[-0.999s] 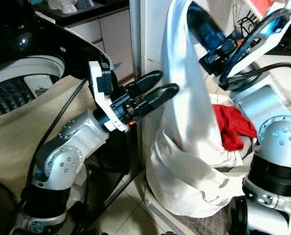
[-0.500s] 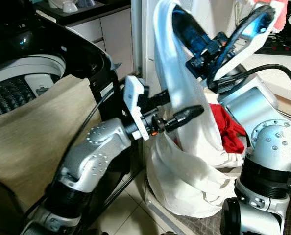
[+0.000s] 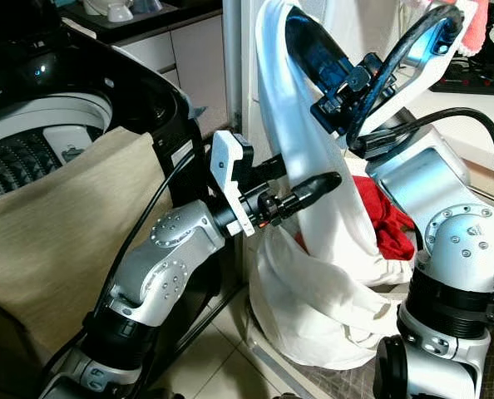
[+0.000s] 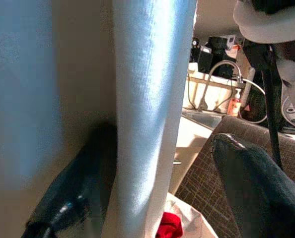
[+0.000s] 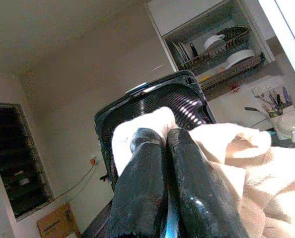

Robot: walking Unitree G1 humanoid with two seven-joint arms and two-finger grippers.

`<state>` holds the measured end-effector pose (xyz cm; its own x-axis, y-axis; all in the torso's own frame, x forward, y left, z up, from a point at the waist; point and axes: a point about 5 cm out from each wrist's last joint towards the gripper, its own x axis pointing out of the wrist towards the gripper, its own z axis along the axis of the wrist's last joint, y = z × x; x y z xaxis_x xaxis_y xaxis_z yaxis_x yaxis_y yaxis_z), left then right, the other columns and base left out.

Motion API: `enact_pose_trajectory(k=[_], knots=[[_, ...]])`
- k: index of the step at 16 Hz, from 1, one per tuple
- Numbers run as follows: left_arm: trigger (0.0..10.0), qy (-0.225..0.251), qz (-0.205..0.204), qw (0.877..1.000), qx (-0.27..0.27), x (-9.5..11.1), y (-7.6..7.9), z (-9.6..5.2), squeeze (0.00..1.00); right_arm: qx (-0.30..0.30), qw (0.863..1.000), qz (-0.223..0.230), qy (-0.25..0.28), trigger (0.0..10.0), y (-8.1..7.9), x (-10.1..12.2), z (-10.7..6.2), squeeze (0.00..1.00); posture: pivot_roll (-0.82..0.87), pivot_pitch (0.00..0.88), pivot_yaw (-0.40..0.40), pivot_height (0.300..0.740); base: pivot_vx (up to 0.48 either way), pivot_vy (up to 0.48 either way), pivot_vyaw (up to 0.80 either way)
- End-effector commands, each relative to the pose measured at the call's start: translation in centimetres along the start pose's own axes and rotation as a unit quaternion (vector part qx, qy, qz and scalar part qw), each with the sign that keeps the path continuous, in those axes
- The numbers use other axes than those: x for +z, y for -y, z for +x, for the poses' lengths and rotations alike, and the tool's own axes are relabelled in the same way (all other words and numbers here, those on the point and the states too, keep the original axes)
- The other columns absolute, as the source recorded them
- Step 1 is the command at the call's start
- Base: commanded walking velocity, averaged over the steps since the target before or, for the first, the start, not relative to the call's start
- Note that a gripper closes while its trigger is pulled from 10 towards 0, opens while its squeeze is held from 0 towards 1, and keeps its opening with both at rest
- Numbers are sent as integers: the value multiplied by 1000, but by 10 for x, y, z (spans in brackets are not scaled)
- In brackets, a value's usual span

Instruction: Clothes washing

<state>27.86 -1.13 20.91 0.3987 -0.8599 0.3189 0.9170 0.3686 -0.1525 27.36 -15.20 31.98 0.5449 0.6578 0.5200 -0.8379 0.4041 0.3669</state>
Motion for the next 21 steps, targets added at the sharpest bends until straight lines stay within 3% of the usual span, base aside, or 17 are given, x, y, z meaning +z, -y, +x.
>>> enact_pose_trajectory(k=[1, 21], knots=[[0, 2, -7, 1000, 0, -1, -1, -1, 0, 15, 1000, -2, -1, 0, -6, 0, 2, 0, -95, 0, 30, 740, 0, 0, 0], [0, 6, -12, 1000, 1, 1, -6, -4, 0, 9, 1000, -3, -6, 0, -3, -3, 1, 0, -88, 0, 31, 740, 0, 0, 0]])
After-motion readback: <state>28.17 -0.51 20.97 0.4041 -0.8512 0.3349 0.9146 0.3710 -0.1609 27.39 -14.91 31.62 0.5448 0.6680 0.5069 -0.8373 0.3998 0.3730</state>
